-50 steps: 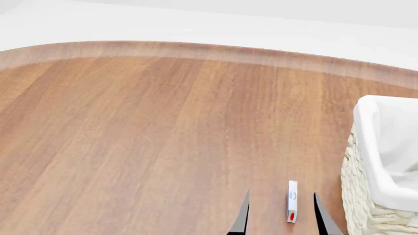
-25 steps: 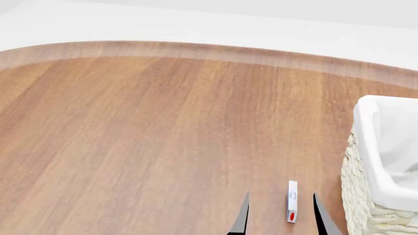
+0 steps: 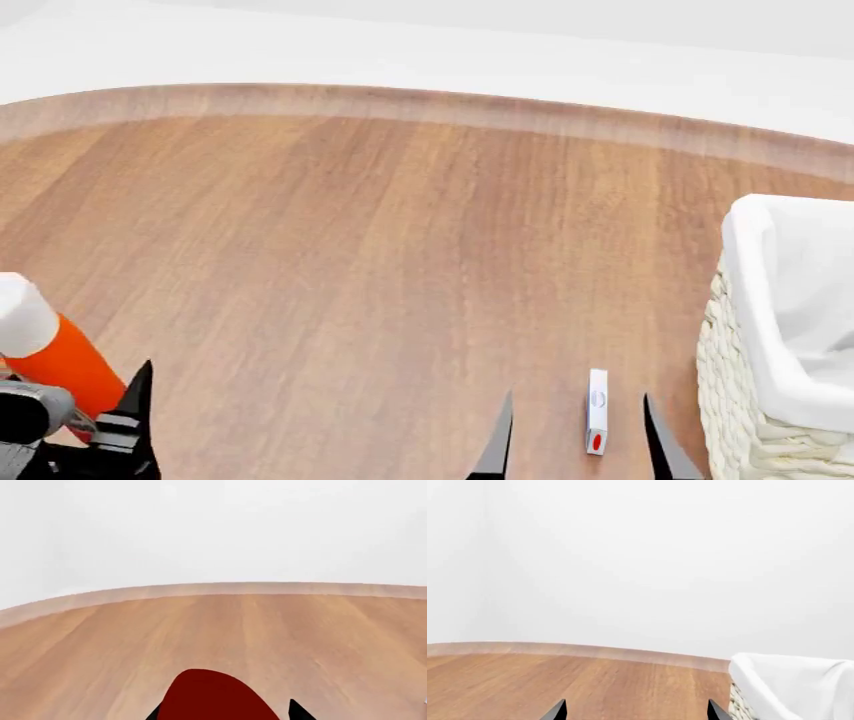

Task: Pick up the ketchup, and put it in the basket.

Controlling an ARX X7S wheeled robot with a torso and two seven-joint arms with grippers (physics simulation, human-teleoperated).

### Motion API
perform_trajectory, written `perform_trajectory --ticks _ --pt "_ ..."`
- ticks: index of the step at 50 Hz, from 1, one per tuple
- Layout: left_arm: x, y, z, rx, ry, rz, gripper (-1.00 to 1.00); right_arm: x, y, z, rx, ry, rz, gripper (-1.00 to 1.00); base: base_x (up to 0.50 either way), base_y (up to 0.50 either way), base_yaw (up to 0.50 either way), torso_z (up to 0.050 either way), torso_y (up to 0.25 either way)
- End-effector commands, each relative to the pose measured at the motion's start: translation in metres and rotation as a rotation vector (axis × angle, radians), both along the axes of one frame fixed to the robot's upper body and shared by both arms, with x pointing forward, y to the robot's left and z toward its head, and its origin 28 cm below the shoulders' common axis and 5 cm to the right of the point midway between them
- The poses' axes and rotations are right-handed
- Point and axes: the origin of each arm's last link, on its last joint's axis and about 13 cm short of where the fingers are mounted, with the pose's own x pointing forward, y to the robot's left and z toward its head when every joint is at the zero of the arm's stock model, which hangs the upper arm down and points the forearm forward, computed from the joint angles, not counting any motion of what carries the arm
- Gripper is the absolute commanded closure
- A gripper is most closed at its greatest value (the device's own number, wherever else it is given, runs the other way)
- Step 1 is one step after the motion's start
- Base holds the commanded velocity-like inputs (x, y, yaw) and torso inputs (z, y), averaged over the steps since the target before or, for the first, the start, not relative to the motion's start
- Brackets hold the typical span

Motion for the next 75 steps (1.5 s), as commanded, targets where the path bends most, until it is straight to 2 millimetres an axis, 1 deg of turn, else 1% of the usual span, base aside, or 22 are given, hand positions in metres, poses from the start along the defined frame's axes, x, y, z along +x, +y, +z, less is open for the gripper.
perform_trajectory --ticks 1,4,7,9,12,18,22,24,26,30,35,38,43,46,49,51,56,63,69,70,72,75 --pt "0.050 -0.014 0.052 -0.007 -0.038 -0.150 1.00 0.002 -0.001 -0.001 -0.008 -0.019 -0.004 -1.00 0.00 0.00 0.00 0.000 0.000" --pt "0.057 -0.016 0.059 -0.010 -0.033 -0.180 1.00 0.002 -0.002 -0.001 -0.009 -0.020 -0.003 -1.00 0.00 0.00 0.00 0.000 0.000" --pt "0.073 -0.019 0.069 -0.042 -0.027 -0.234 1.00 0.002 -0.001 -0.001 -0.010 -0.020 -0.001 -1.00 0.00 0.00 0.00 0.000 0.000" --pt "0.082 -0.020 0.072 -0.025 -0.058 -0.225 1.00 0.002 -0.001 -0.001 -0.011 -0.020 0.000 -1.00 0.00 0.00 0.00 0.000 0.000" --pt "0.092 -0.021 0.077 -0.048 -0.051 -0.256 1.00 0.001 -0.001 -0.001 -0.011 -0.019 -0.001 -1.00 0.00 0.00 0.00 0.000 0.000" --pt "0.121 -0.025 0.083 -0.025 -0.055 -0.417 1.00 0.002 0.000 -0.002 -0.014 -0.017 0.001 -1.00 0.00 0.00 0.00 0.000 0.000" --pt "0.136 -0.026 0.088 -0.025 -0.054 -0.508 1.00 0.002 -0.001 -0.002 -0.016 -0.018 0.000 -1.00 0.00 0.00 0.00 0.000 0.003" --pt "0.140 -0.027 0.089 -0.040 -0.041 -0.531 1.00 0.002 0.000 -0.002 -0.017 -0.018 0.000 -1.00 0.00 0.00 0.00 0.000 0.000" --pt "0.144 -0.027 0.089 -0.042 -0.004 -0.618 1.00 0.002 0.000 -0.003 -0.018 -0.015 0.001 -1.00 0.00 0.00 0.00 0.000 0.000" --pt "0.155 -0.029 0.090 -0.024 0.003 -0.650 1.00 0.003 0.001 -0.004 -0.020 -0.012 0.006 -1.00 0.00 0.00 0.00 0.000 0.000" --pt "0.165 -0.033 0.088 -0.019 0.059 -0.759 1.00 0.003 0.000 -0.005 -0.019 -0.009 0.003 -1.00 0.00 0.00 0.00 0.000 0.000" --pt "0.167 -0.034 0.090 -0.032 0.087 -0.825 1.00 0.003 0.001 -0.005 -0.021 -0.006 0.005 -1.00 0.00 0.00 0.00 0.000 0.000" --pt "0.173 -0.036 0.089 0.002 0.145 -0.936 1.00 0.004 0.000 -0.006 -0.022 -0.003 0.001 -1.00 0.00 0.00 0.00 0.000 0.000" --pt "0.177 -0.037 0.090 0.009 0.152 -0.949 1.00 0.005 0.000 -0.008 -0.023 0.000 0.002 -1.00 0.00 0.00 0.00 0.000 0.003" --pt "0.176 -0.040 0.092 0.029 0.175 -1.035 1.00 0.005 0.000 -0.009 -0.024 0.005 0.003 -1.00 0.00 0.00 0.00 0.000 0.000" --pt "0.177 -0.042 0.094 0.033 0.181 -1.034 1.00 0.005 0.000 -0.010 -0.023 0.006 0.002 -1.00 0.00 0.00 0.00 0.000 0.000" --pt "0.178 -0.047 0.095 0.044 0.198 -1.133 1.00 0.005 0.000 -0.009 -0.023 0.006 -0.001 -1.00 0.00 0.00 0.00 0.000 0.000" --pt "0.182 -0.050 0.098 0.059 0.200 -1.169 1.00 0.007 -0.003 -0.009 -0.018 0.006 -0.011 -1.00 0.00 0.00 0.00 0.000 0.000" --pt "0.183 -0.049 0.095 0.063 0.208 -1.181 1.00 0.009 -0.003 -0.008 -0.023 0.015 -0.010 -1.00 0.00 0.00 0.00 0.000 0.000" --pt "0.183 -0.048 0.093 0.061 0.210 -1.185 1.00 0.010 -0.002 -0.008 -0.022 0.046 0.000 -1.00 0.00 0.00 0.00 0.000 0.010" --pt "0.183 -0.048 0.093 0.061 0.211 -1.185 1.00 0.011 -0.002 -0.005 -0.014 0.065 0.009 -1.00 0.00 0.00 0.00 0.000 0.000" --pt "0.183 -0.047 0.093 0.068 0.215 -1.181 1.00 0.009 -0.001 0.008 -0.058 0.120 0.031 -1.00 0.00 0.00 0.00 0.000 0.000"
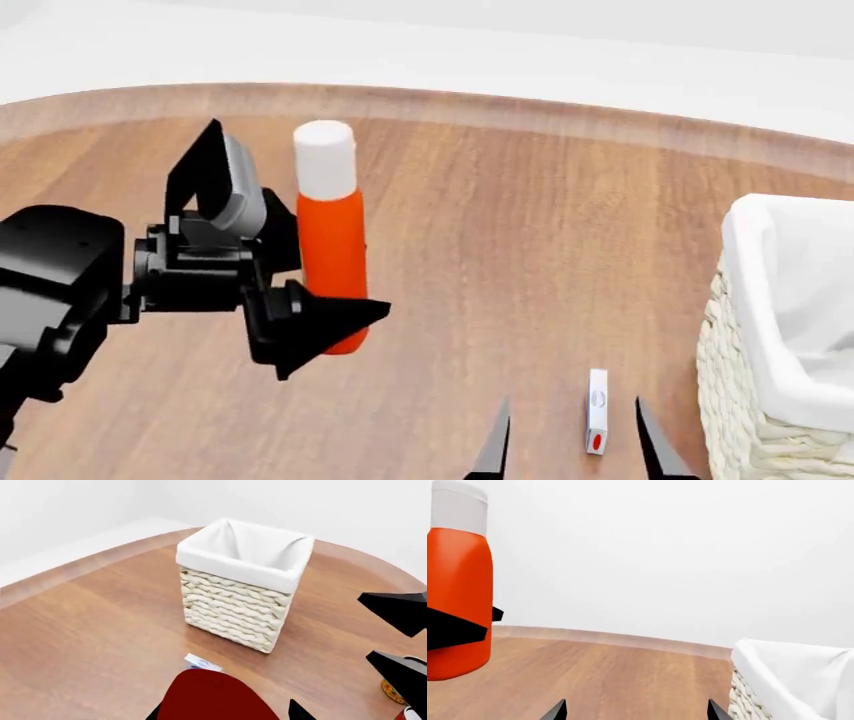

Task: Pick up the ketchup, and put it in the basket.

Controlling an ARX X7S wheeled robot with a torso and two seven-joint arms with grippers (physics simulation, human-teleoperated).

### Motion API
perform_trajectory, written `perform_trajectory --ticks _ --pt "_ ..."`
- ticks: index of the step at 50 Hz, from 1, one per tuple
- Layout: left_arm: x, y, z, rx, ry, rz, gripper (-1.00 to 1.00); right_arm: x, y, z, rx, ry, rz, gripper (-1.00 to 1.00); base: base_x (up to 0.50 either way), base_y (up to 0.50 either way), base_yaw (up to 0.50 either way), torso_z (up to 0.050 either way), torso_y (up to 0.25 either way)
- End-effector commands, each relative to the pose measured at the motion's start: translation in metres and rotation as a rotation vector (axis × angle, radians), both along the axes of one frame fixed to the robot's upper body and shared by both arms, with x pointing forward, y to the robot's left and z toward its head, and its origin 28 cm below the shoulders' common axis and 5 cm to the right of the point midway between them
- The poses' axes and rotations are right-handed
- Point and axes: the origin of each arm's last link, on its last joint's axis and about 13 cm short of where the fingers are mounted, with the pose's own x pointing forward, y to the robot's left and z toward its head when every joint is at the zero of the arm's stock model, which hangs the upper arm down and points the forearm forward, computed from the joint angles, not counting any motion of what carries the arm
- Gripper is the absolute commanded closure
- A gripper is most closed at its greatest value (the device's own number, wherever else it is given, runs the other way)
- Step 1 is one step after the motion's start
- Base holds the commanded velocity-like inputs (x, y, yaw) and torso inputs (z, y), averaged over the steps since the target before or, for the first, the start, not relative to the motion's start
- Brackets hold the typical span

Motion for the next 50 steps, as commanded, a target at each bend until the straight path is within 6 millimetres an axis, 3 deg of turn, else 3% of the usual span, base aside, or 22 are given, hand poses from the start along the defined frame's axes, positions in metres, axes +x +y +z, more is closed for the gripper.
perform_trajectory --ticks 1,12,27,38,50 --pt "0.003 -0.008 0.002 -0.035 0.009 -0.076 1.00 0.003 0.000 0.017 -0.058 0.077 0.030 -1.00 0.00 0.00 0.00 0.000 0.000" --pt "0.004 -0.008 0.010 -0.057 -0.018 -0.057 1.00 -0.010 0.002 0.075 0.002 0.076 0.122 -1.00 0.00 0.00 0.00 0.000 0.000" --pt "0.003 -0.007 0.004 -0.036 -0.008 -0.060 1.00 -0.014 0.003 0.138 0.124 0.074 0.271 -1.00 0.00 0.00 0.00 0.000 0.001" --pt "0.003 -0.007 0.001 -0.025 -0.005 -0.070 1.00 0.007 0.003 0.182 0.079 0.091 0.340 -1.00 0.00 0.00 0.00 0.000 0.000" --pt "0.002 -0.008 -0.001 -0.011 -0.003 -0.081 1.00 0.037 0.005 0.199 0.078 0.113 0.389 -1.00 0.00 0.00 0.00 0.000 0.000"
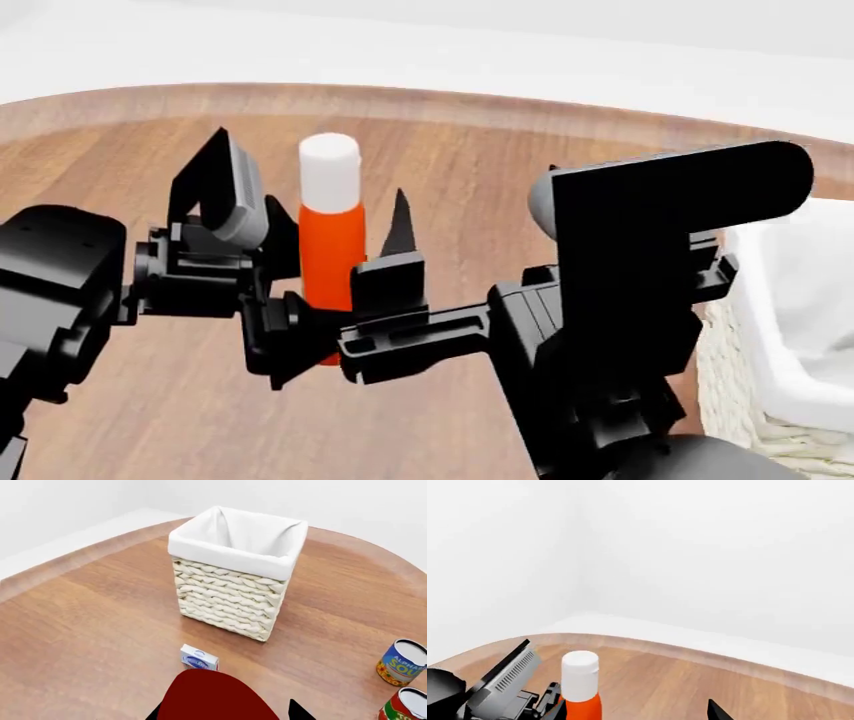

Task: Pick up the ketchup, and put it in the basket.

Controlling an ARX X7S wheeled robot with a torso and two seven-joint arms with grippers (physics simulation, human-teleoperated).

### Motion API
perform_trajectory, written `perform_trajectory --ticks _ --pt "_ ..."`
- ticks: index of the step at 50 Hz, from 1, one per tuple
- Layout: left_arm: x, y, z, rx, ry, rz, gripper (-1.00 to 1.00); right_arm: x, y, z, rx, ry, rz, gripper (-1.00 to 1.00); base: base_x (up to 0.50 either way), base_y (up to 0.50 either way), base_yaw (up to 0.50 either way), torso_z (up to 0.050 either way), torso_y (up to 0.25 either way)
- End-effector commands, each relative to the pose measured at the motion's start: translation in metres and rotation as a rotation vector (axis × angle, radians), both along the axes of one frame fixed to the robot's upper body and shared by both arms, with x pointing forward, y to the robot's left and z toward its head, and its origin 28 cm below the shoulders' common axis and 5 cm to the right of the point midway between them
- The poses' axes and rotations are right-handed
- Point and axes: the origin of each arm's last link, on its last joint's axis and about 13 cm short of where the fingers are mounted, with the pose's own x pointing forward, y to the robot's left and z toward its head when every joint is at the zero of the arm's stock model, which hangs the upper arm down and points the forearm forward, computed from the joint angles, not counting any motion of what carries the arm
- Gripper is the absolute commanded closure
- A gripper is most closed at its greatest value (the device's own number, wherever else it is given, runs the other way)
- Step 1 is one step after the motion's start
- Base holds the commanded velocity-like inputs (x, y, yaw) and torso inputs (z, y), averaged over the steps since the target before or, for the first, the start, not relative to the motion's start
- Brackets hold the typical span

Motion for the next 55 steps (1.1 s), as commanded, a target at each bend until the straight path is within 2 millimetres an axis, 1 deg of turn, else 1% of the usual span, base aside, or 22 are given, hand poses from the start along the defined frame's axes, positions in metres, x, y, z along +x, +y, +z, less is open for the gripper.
perform_trajectory --ticks 1,8,11,20,26,33,46,55 --pt "0.001 -0.009 0.000 -0.049 0.003 -0.047 1.00 0.024 0.002 0.025 0.014 -0.003 0.070 -1.00 0.00 0.00 0.00 0.000 0.000" --pt "0.000 -0.010 -0.002 -0.038 0.004 -0.054 1.00 0.038 0.004 0.027 0.011 0.020 0.099 -1.00 0.00 0.00 0.00 0.000 0.001" --pt "0.000 -0.010 -0.003 -0.033 0.004 -0.057 1.00 0.041 0.007 0.031 0.007 0.011 0.115 -1.00 0.00 0.00 0.00 0.000 0.000" --pt "0.000 -0.011 -0.002 -0.027 0.004 -0.065 1.00 0.056 0.015 0.031 0.002 0.023 0.150 -1.00 0.00 0.00 0.00 0.000 0.000" --pt "0.000 -0.012 -0.002 -0.021 0.004 -0.071 1.00 0.067 0.018 0.036 0.014 0.026 0.165 -1.00 0.00 0.00 0.00 0.000 0.000" --pt "0.000 -0.011 -0.001 -0.011 0.000 -0.072 1.00 0.071 0.023 0.036 0.020 0.037 0.189 -1.00 0.00 0.00 0.00 0.000 0.001" --pt "-0.001 -0.014 0.002 -0.007 -0.004 -0.083 1.00 0.083 0.028 0.023 0.021 0.093 0.210 -1.00 0.00 0.00 0.00 0.000 0.000" --pt "-0.002 -0.013 0.002 -0.006 -0.007 -0.082 1.00 0.092 0.031 0.008 0.028 0.131 0.212 -1.00 0.00 0.00 0.00 0.000 0.000"
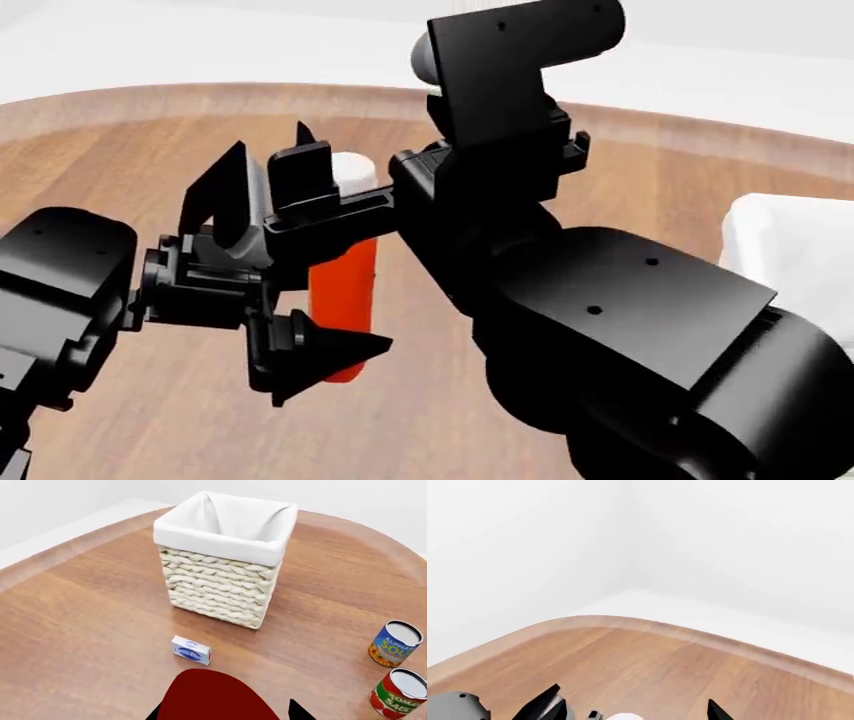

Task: Pick up the ketchup, and put it in the basket.

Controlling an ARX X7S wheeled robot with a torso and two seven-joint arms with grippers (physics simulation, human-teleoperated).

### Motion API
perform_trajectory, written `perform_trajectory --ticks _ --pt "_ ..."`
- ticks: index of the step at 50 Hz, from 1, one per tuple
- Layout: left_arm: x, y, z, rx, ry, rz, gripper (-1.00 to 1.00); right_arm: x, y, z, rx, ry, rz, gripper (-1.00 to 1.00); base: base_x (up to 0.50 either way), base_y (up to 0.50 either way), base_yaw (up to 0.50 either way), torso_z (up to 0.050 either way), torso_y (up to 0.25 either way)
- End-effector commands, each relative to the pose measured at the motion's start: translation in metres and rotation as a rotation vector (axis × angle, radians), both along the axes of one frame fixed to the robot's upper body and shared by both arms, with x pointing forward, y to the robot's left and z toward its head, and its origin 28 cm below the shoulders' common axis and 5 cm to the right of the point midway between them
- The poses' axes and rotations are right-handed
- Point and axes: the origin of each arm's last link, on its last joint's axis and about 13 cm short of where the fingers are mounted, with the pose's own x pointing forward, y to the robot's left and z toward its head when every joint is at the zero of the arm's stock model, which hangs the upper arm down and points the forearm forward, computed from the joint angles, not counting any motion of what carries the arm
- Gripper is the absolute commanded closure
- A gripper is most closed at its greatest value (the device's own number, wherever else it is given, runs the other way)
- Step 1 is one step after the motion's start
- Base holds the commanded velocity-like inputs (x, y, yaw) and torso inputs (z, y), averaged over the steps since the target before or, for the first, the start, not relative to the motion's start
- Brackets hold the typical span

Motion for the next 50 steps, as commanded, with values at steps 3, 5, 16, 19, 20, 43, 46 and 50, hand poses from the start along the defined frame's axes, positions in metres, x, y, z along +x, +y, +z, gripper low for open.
perform_trajectory --ticks 3,5,16,19,20,43,46,50 --pt "0.000 -0.007 0.002 -0.051 0.000 -0.039 1.00 0.016 0.005 -0.015 0.036 0.038 0.009 -1.00 0.00 0.00 0.00 0.005 0.000" --pt "0.000 -0.007 0.002 -0.052 0.001 -0.039 1.00 0.018 0.005 -0.015 0.038 0.044 0.008 -1.00 0.00 0.00 0.00 0.000 0.000" --pt "-0.001 -0.007 0.000 -0.041 0.000 -0.045 1.00 0.023 0.004 -0.019 0.044 0.060 0.003 -1.00 0.00 0.00 0.00 0.000 0.001" --pt "-0.001 -0.008 0.000 -0.040 -0.002 -0.046 1.00 0.026 0.005 -0.023 0.042 0.071 0.004 -1.00 0.00 0.00 0.00 0.000 0.000" --pt "-0.002 -0.008 0.000 -0.039 -0.001 -0.047 1.00 0.027 0.005 -0.023 0.042 0.072 0.004 -1.00 0.00 0.00 0.00 0.000 0.000" --pt "-0.002 -0.009 0.000 -0.032 -0.003 -0.057 1.00 0.036 0.006 -0.040 0.015 0.121 0.001 -1.00 0.00 0.00 0.00 0.000 0.000" --pt "-0.002 -0.010 0.000 -0.031 -0.003 -0.058 1.00 0.037 0.007 -0.042 0.012 0.125 0.001 -1.00 0.00 0.00 0.00 0.000 0.000" --pt "-0.002 -0.010 -0.001 -0.031 -0.002 -0.059 1.00 0.037 0.007 -0.042 0.013 0.128 0.002 -1.00 0.00 0.00 0.00 0.000 0.000"
